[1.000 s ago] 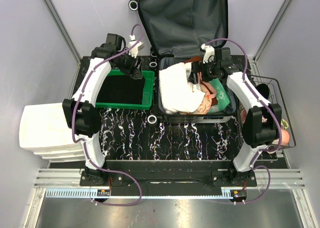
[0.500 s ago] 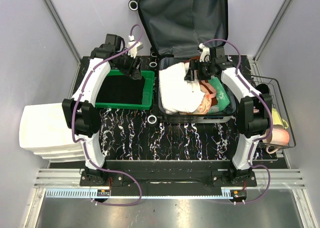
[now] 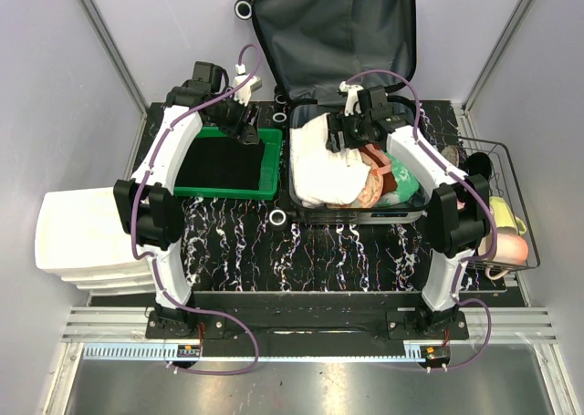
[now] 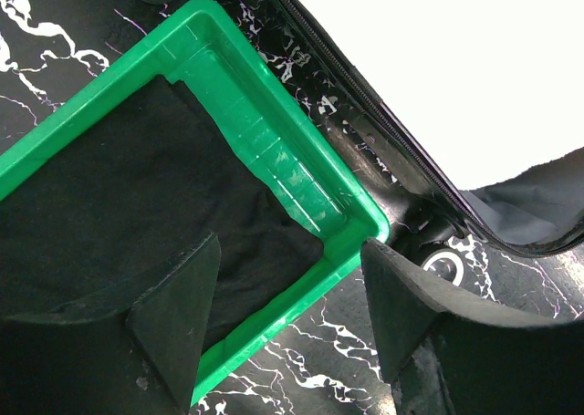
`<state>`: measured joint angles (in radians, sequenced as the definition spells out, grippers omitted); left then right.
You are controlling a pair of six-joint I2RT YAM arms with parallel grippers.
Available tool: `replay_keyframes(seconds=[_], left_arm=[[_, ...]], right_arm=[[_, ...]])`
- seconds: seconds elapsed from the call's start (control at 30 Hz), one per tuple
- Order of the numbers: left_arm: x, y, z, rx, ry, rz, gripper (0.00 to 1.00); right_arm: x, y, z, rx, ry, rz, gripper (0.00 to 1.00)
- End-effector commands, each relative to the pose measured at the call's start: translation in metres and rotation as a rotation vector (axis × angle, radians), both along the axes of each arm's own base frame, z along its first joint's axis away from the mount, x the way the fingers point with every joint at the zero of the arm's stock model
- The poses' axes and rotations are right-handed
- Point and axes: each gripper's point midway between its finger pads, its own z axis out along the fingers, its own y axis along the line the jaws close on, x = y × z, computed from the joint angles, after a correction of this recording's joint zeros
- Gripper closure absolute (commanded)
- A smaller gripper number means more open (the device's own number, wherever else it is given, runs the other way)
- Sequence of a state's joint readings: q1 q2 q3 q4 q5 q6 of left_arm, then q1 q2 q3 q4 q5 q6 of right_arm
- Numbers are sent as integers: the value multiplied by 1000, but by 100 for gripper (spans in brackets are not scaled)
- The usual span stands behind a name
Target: Open, take out, and arrange the luggage
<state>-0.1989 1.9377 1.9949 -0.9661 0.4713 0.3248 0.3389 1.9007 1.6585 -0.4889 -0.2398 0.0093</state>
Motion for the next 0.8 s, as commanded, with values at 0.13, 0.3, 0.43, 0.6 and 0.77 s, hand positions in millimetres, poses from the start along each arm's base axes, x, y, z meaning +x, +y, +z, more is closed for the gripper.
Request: replay_keyframes(seconds=[0.13, 0.3, 0.43, 0.6, 0.77], left_arm=[[6, -6, 14, -44, -49, -17, 32], [6, -7, 13, -48, -42, -12, 32], [5, -7, 12, -47, -39, -12, 32], [5, -8, 10, -55, -29, -11, 32], [6, -9, 10, -58, -28, -9, 32]], right_arm=[[-4, -9, 41, -66, -79, -43, 16], [-1, -8, 46, -79, -71, -59, 16], [0, -10, 48, -84, -76, -66, 15], [-3, 3, 36, -48, -40, -11, 16], [1, 12, 34, -19, -39, 19, 25]])
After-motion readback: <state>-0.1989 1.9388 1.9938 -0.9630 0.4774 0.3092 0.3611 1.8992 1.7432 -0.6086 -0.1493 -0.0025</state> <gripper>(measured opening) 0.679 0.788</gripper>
